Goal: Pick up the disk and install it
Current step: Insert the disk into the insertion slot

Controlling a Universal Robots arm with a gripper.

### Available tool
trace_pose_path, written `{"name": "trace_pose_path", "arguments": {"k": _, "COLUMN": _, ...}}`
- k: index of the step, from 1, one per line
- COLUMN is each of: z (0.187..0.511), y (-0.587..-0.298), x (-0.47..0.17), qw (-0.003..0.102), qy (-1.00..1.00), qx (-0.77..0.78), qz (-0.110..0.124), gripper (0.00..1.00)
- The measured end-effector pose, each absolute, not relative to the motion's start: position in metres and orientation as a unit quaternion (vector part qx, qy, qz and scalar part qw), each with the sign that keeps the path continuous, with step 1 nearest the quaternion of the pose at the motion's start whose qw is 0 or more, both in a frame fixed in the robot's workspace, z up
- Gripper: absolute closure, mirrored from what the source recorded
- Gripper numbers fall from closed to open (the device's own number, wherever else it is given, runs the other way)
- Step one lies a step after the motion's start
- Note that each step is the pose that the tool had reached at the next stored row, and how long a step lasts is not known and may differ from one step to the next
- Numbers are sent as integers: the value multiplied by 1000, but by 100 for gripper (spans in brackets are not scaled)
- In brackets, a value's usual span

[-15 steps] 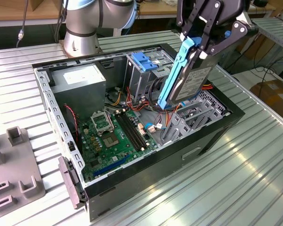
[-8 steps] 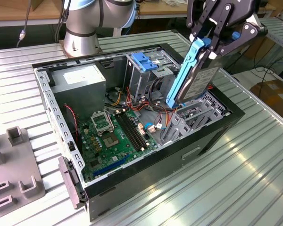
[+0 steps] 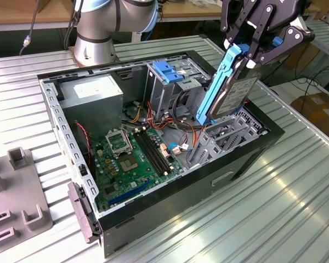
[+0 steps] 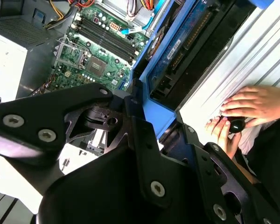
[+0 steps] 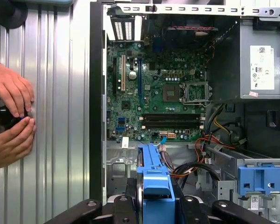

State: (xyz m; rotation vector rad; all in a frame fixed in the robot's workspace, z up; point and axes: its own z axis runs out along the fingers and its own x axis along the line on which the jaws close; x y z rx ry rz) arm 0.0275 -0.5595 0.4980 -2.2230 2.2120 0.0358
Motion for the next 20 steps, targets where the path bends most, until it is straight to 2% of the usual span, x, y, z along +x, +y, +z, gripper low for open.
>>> {"name": "trace_pose_path", "arguments": {"k": 20, "z": 493, "y": -560, "x": 46, "qw": 3, "qy": 705, "qx": -709, "qz": 11, "gripper": 63}}
